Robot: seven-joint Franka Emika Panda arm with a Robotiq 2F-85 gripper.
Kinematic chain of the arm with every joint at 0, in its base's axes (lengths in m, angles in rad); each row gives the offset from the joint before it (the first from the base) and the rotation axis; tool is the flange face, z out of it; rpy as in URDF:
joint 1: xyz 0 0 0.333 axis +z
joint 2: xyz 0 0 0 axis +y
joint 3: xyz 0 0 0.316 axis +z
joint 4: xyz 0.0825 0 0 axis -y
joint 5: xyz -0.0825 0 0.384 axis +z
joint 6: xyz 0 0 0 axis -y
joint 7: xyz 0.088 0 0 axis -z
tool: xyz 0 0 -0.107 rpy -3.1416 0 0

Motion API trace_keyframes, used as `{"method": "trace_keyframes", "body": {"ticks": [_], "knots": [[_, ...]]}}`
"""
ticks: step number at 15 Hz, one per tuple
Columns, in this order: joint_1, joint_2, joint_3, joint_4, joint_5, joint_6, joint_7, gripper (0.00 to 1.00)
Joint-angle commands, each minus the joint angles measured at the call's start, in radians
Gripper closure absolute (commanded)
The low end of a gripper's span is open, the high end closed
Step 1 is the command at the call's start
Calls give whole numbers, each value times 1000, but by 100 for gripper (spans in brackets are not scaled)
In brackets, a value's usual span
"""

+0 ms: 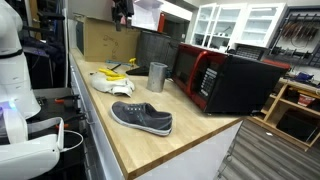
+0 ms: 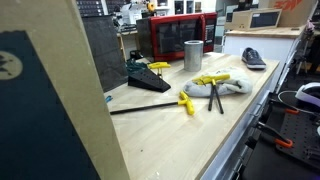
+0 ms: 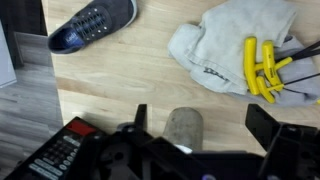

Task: Remove one wrench from the black stand and put it on the counter.

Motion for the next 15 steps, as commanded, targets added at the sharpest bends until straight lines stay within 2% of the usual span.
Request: {"method": "trace_keyframes", "body": {"ticks": [1, 6, 11, 12, 15], "knots": [[58, 81, 13, 58, 39, 34, -41, 0], [121, 205, -3, 132, 92, 78, -162, 0], [122, 331, -11, 226, 108, 86, -288, 0], [107, 270, 11, 166, 85, 92, -228, 0], [105, 322, 6, 204, 90, 92, -261, 0]]}}
